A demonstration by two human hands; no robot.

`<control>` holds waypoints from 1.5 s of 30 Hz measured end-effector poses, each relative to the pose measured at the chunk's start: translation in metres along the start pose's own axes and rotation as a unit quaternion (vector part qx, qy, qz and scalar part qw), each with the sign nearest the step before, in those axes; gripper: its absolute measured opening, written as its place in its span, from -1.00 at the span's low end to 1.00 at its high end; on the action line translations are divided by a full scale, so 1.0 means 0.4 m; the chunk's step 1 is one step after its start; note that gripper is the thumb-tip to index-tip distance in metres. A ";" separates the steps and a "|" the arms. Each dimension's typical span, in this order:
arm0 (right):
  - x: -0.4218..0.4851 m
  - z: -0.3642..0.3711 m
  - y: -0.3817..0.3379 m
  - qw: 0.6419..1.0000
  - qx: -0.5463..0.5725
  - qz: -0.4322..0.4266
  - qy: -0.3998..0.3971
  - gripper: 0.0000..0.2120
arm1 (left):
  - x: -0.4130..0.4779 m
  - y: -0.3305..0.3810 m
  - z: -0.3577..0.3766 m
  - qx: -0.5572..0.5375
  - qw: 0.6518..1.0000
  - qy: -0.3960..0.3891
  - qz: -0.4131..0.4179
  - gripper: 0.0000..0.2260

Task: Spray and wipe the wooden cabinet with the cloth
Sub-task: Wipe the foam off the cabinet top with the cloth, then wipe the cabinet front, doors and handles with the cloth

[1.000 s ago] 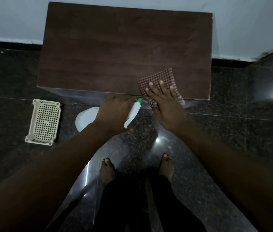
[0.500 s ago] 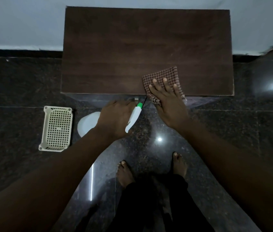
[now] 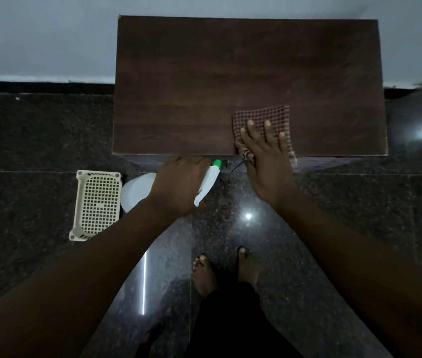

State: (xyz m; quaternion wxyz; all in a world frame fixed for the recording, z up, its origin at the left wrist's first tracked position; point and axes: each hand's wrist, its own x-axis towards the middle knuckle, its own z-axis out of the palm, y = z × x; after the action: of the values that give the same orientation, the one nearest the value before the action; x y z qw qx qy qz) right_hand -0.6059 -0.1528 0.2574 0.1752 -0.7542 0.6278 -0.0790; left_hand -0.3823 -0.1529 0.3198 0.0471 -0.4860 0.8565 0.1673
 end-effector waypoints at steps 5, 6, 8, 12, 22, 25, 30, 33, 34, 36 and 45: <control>-0.022 0.020 -0.038 0.993 0.004 -0.110 -0.044 -0.46 | -0.011 -0.020 0.018 0.042 0.999 -0.007 -0.004 -0.81; -0.032 0.013 -0.034 0.993 0.040 -0.104 -0.039 -0.47 | -0.018 -0.016 0.013 0.043 0.998 -0.034 -0.019 -0.71; -0.066 -0.004 -0.038 0.984 0.161 -0.072 -0.020 -0.51 | -0.031 -0.014 0.008 0.026 0.998 -0.051 -0.033 -0.62; -0.140 -0.040 -0.093 0.898 0.434 0.075 0.020 -0.66 | -0.059 -0.016 0.002 0.017 0.998 -0.044 -0.052 -0.68; -0.173 0.043 -0.269 0.489 0.766 0.418 -0.006 -0.55 | -0.146 -0.092 0.038 0.022 0.998 -0.033 -0.044 -0.67; -0.148 0.099 -0.317 0.424 0.779 0.463 0.000 -0.50 | -0.184 -0.148 0.058 0.040 0.998 -0.033 -0.044 -0.67; -0.102 0.173 -0.380 0.366 0.808 0.462 0.025 -0.58 | -0.247 -0.232 0.078 0.034 0.998 -0.035 -0.037 -0.56; -0.069 0.210 -0.411 0.354 0.815 0.458 0.032 -0.62 | -0.274 -0.278 0.096 0.018 0.999 -0.018 -0.028 -0.59; -0.062 0.217 -0.417 0.354 0.815 0.457 0.032 -0.62 | -0.279 -0.288 0.101 0.013 1.000 -0.005 -0.022 -0.63; -0.055 0.237 -0.426 0.359 0.814 0.456 0.031 -0.61 | -0.291 -0.314 0.115 0.009 1.000 0.014 -0.023 -0.67; -0.048 0.320 -0.445 0.389 0.813 0.434 0.007 -0.61 | -0.307 -0.397 0.207 0.036 0.999 0.007 -0.026 -0.65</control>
State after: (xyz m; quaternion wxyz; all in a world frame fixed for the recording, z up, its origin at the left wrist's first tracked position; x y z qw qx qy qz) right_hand -0.4026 -0.0860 0.2057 0.7111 0.1221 0.5084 -0.4701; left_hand -0.1903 -0.1000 0.2338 0.0631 -0.5075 0.8492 0.1316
